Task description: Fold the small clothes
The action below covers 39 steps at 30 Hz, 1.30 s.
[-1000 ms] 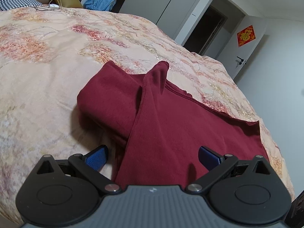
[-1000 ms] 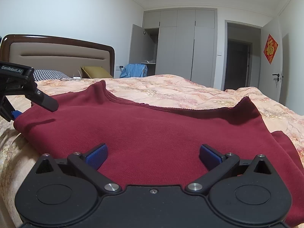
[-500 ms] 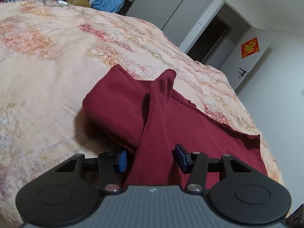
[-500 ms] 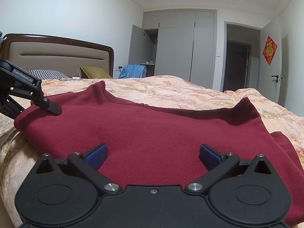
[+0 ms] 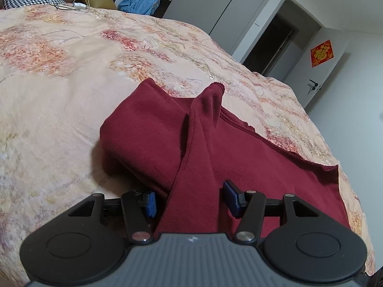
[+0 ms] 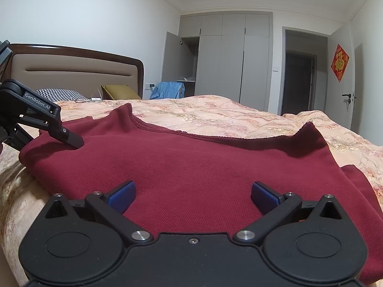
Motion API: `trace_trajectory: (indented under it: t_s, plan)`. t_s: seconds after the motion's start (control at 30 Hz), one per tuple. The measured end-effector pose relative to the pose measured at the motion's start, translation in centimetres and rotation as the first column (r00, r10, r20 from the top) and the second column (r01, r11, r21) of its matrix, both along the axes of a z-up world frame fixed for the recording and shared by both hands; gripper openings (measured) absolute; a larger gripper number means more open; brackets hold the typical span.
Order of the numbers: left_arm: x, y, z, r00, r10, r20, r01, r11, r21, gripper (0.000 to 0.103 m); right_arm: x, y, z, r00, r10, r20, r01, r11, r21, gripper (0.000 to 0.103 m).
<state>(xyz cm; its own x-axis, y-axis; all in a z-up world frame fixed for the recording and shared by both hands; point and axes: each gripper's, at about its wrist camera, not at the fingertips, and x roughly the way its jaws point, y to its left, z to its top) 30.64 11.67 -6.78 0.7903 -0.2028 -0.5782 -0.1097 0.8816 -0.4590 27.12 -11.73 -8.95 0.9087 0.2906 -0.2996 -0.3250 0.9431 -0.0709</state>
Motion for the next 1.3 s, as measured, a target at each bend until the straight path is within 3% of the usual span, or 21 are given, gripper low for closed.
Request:
trace_trajectory:
  t_s: [0.27, 0.37, 0.5, 0.63, 0.77, 1.07, 1.3]
  plan:
    - [0.1, -0.5, 0.3, 1.000, -0.007, -0.015, 0.007, 0.999, 0.045, 0.057, 0.0, 0.0, 0.0, 1.000, 0.001, 0.000, -0.001, 1.000, 0.001, 0.103]
    - [0.1, -0.7, 0.6, 1.000, -0.001, -0.021, 0.002, 0.998, 0.066, 0.051, 0.0, 0.0, 0.0, 1.000, 0.000, 0.000, 0.000, 1.000, 0.001, 0.103]
    - [0.2, -1.1, 1.2, 0.999, -0.003, -0.042, 0.006, 0.996, 0.085, 0.037, 0.2, -0.1, 0.1, 1.000, 0.001, -0.013, -0.001, 1.000, 0.004, 0.103]
    - [0.4, -1.6, 2.2, 0.998, -0.021, -0.057, 0.029, 0.991, 0.130, 0.023, 1.1, -0.6, 1.1, 0.996, 0.014, -0.084, -0.012, 0.999, 0.031, 0.103]
    - [0.5, -2.1, 3.1, 0.997, -0.033, -0.067, 0.044, 0.985, 0.165, 0.019, 1.5, -1.2, 2.3, 0.989, 0.042, -0.143, -0.037, 0.999, 0.038, 0.103]
    - [0.5, -3.9, 5.4, 0.996, -0.063, -0.064, 0.078, 0.960, 0.269, 0.017, -0.2, -3.6, 3.3, 0.987, 0.020, -0.158, -0.014, 0.999, 0.038, 0.103]
    - [1.1, -6.9, 8.0, 0.989, -0.130, -0.075, 0.149, 0.909, 0.390, 0.017, -1.6, -6.9, 4.7, 0.974, 0.037, -0.223, 0.001, 0.986, 0.168, 0.103]
